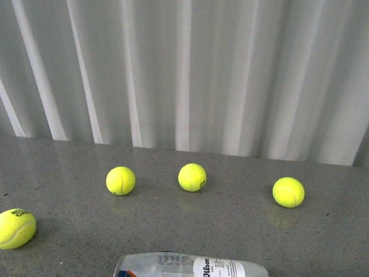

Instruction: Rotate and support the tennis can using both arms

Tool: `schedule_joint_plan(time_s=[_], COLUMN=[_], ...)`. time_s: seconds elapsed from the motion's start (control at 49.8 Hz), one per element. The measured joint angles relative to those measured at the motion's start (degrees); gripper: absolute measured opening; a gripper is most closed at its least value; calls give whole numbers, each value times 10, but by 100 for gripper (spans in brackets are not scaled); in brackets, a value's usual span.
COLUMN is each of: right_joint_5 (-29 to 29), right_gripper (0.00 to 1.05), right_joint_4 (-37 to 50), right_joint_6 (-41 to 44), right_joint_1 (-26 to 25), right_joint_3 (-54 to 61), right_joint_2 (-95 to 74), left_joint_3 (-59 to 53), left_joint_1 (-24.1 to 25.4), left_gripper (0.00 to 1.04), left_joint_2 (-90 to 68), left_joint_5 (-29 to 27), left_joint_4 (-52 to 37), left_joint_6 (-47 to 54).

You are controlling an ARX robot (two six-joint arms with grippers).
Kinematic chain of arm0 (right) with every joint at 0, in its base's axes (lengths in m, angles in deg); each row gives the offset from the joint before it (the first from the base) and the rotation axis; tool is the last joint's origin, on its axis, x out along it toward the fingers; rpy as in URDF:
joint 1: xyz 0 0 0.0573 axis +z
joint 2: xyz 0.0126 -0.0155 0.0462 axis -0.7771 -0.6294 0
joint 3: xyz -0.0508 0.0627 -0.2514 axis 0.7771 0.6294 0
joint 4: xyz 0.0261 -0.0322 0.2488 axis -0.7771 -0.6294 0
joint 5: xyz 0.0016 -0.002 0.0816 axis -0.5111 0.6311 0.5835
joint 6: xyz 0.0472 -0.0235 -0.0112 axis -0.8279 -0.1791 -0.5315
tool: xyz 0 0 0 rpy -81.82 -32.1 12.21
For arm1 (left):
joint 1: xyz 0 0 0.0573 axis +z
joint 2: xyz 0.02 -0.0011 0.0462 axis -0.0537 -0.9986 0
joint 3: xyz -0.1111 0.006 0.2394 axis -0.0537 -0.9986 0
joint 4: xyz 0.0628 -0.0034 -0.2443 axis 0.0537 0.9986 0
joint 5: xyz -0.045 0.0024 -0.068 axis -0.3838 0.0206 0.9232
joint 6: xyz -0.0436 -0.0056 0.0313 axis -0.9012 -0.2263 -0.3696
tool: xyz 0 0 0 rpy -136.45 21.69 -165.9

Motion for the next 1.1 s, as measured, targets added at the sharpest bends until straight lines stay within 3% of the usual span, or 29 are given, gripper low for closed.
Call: schedule_joint_plan(time_s=[0.06,0.301,0.381,0.542,0.662,0.823,1.104], right_joint_5=[0,0,0,0,0,0,0], right_gripper=[100,97,97,97,97,97,97], right_joint_4=[0,0,0,0,0,0,0], right_joint_6=[-1,-1,-1,-1,0,0,-1], right_joint_1=[0,0,0,0,0,0,0], right_joint_3=[0,0,0,0,0,0,0], right_joint_2=[0,0,0,0,0,0,0], left_joint_3=[0,0,45,131,207,297,362], left_joint_1=[0,0,33,82,97,117,111], left_gripper=[98,98,98,98,98,98,98], left_joint_2=[0,0,-123,-449,-660,-904,-1013], left_joint_5=[0,0,88,198,272,322,402], left_joint_4=[0,0,55,-111,-150,-133,-112], left_joint_6=[0,0,-60,-77,-57,-24,-17])
